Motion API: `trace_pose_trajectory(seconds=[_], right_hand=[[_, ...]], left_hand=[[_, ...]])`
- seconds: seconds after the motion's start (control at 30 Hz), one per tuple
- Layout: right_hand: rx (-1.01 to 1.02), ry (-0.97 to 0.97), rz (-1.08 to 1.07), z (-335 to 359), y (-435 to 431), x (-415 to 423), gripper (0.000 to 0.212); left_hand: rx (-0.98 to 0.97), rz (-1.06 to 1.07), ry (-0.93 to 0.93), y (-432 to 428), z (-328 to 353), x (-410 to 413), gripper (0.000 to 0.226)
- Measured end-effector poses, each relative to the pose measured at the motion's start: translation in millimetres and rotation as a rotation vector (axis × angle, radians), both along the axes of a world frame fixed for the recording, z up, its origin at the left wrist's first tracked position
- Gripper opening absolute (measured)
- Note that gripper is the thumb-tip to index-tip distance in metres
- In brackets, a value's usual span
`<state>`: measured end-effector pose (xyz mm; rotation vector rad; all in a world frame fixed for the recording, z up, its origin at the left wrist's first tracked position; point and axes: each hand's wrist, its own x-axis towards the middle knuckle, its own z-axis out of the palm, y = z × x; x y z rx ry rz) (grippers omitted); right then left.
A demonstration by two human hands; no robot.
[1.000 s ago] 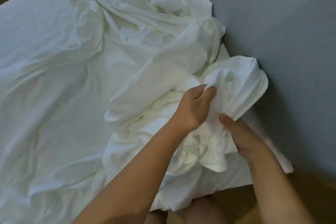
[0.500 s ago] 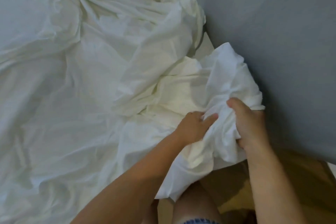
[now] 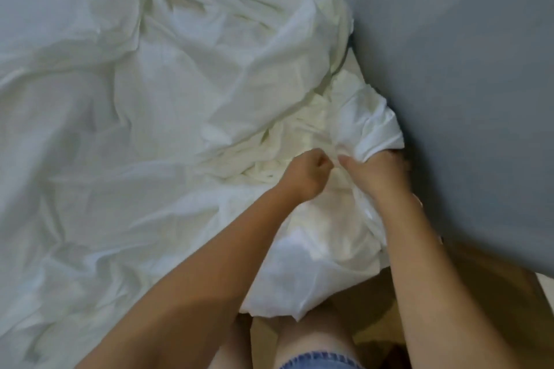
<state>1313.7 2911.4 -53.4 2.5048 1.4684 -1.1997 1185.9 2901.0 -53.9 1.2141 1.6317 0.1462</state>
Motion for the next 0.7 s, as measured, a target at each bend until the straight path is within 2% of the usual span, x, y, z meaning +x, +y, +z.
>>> trace_pose_trajectory(seconds=[0.1, 0.2, 0.27, 0.33, 0.43, 0.47, 0.53, 0.57, 0.63, 0.7], right_hand=[[0.188, -0.189, -0.035, 0.6, -7.8, -19.8, 0.098], [0.469, -0.227, 0.01, 8.9, -17.7, -54.0, 0.097], [0.643, -0.132, 0.112, 9.3, -16.1, -85.0, 0.086], [0.649, 0.007, 0.17, 1.3, -3.5, -113.5, 0.079], [0.379, 0.373, -0.132, -15.3, 39.0, -137.2, 0.097], [0.369, 0.456, -0.224, -18.9, 54.1, -139.8, 0.1], [0.436, 0.532, -0.327, -20.7, 83.5, -140.0, 0.093], [0.471, 0.533, -0.359, -16.8, 98.5, -141.2, 0.085], [0.545, 0.517, -0.324, -4.5, 125.3, -148.9, 0.075], [0.578, 0.644, -0.071, 8.9, 144.0, -167.5, 0.072]], left_hand=[[0.098, 0.087, 0.19, -20.3, -16.0, -69.6, 0.022], [0.106, 0.149, 0.425, -37.3, -24.0, -140.2, 0.043], [0.068, 0.191, 0.49, -43.3, -24.2, -170.8, 0.051], [0.089, 0.197, 0.502, -40.2, -24.2, -185.1, 0.062], [0.235, 0.074, 0.489, -6.8, -25.6, -177.2, 0.09], [0.272, 0.023, 0.473, 10.2, -25.8, -167.8, 0.098], [0.304, -0.022, 0.404, 41.3, -22.4, -144.0, 0.108], [0.309, -0.022, 0.361, 54.6, -19.2, -132.8, 0.105], [0.303, 0.033, 0.221, 75.1, -10.5, -114.9, 0.077], [0.332, 0.303, -0.011, 88.1, -2.5, -110.8, 0.04]])
